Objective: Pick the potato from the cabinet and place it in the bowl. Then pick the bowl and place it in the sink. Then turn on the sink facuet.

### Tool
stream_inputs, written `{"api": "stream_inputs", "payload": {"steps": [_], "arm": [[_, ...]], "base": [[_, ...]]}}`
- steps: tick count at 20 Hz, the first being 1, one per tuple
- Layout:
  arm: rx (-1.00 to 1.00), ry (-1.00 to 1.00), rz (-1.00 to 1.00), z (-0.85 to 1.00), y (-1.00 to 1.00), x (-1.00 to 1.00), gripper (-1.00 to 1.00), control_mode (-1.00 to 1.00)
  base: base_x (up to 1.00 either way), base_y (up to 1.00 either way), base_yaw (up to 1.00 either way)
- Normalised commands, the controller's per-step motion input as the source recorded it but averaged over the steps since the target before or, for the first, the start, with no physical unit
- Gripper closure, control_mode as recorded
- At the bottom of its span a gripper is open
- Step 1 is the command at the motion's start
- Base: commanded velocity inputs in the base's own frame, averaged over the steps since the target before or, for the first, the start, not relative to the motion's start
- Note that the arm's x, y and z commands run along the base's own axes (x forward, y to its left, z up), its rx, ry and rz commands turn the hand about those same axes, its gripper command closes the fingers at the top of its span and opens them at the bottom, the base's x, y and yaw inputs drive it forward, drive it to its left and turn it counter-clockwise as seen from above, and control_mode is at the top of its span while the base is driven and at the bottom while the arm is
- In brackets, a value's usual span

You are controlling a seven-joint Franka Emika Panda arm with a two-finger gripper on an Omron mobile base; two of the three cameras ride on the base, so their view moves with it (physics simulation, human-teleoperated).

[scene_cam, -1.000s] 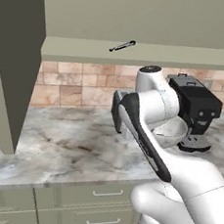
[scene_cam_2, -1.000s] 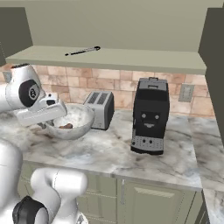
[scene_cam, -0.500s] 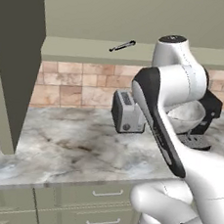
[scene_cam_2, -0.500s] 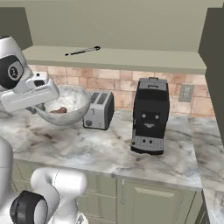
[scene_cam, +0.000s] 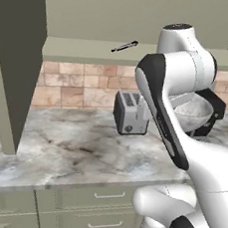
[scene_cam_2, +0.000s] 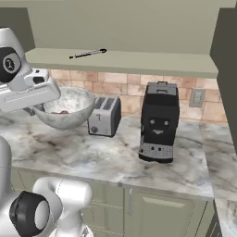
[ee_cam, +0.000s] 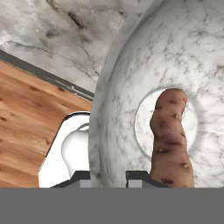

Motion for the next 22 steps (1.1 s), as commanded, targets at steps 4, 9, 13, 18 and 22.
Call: {"api": "stream_inputs", "payload": {"steps": [4,9,13,18,22], "arm": [[0.00,0.00,0.00,0.00,0.00,0.00,1.00,1.00],[0.00,0.00,0.00,0.00,0.00,0.00,1.00,1.00],[0.00,0.00,0.00,0.00,0.00,0.00,1.00,1.00],[0.00,0.00,0.00,0.00,0.00,0.00,1.00,1.00],[0.00,0.00,0.00,0.00,0.00,0.00,1.00,1.00]], "base": [[-0.97,0.17,0.00],[-1.00,0.07,-0.20],[-0.59,0.01,-0.78],[-0.18,0.09,-0.95],[-0.28,0.14,-0.93]]}}
